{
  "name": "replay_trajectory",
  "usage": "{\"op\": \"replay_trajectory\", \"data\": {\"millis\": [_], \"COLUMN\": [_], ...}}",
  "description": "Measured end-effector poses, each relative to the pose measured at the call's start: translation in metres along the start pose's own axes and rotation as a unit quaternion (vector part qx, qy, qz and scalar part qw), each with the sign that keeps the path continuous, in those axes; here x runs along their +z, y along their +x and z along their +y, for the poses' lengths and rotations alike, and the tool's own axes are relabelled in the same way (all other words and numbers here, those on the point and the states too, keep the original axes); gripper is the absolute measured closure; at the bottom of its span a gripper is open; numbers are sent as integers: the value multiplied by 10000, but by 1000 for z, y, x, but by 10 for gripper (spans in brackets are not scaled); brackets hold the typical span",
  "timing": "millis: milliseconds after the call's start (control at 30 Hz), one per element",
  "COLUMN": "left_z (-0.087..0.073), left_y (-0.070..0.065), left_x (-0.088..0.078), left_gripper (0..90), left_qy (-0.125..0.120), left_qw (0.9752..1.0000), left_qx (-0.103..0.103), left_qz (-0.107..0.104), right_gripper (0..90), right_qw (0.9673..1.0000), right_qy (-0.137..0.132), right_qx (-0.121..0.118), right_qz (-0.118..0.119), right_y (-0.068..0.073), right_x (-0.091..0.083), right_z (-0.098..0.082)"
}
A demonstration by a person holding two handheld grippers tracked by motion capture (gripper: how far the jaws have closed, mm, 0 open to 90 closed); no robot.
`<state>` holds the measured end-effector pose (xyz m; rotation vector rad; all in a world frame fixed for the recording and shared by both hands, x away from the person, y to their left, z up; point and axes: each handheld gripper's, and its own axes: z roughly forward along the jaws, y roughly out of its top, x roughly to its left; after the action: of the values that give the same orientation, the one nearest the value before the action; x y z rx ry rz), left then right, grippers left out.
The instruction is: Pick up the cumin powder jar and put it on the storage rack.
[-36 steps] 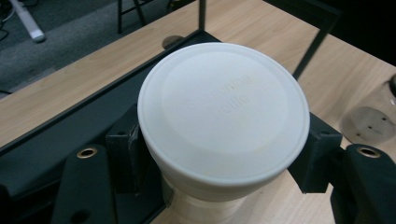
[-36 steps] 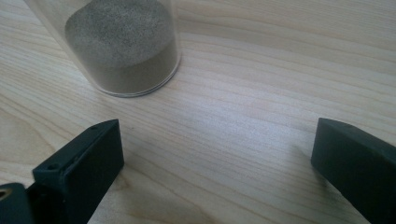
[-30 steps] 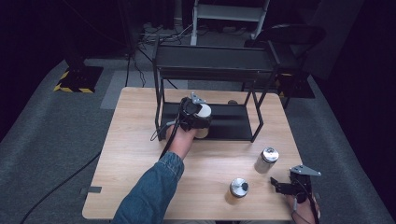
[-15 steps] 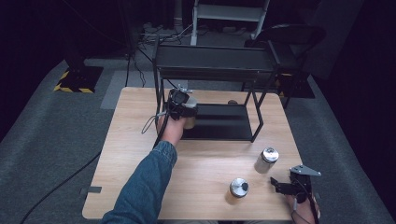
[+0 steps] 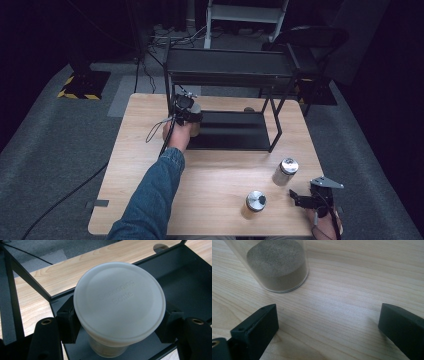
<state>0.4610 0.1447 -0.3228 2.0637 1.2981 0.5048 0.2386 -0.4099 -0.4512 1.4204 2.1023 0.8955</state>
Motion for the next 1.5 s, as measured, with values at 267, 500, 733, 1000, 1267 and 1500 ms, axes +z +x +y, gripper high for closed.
{"op": "replay_trajectory", "data": {"millis": [267,500,733,1000,1267,1500], "left_z": [-2,-7,-7,-11,-19,-38], "left_y": [-5,-6,-12,-16,-16,-17], "left_x": [5,8,6,-16,-52,-87], "left_gripper": [333,332,296,133,73,59], "left_qy": [121,57,41,-254,-333,-530], "left_qw": [9998,9998,9996,9991,9988,9981], "left_qx": [7,-163,-143,-196,-221,-92], "left_qz": [138,105,237,278,282,287], "right_gripper": [27,28,28,28,27,28], "right_qw": [10000,10000,10000,10000,10000,10000], "right_qy": [0,1,3,5,4,3], "right_qx": [2,2,3,6,3,2], "right_qz": [-3,-3,-6,-12,-10,-9], "right_y": [0,0,0,1,1,0], "right_x": [0,0,0,0,1,1], "right_z": [0,0,0,0,1,1]}}
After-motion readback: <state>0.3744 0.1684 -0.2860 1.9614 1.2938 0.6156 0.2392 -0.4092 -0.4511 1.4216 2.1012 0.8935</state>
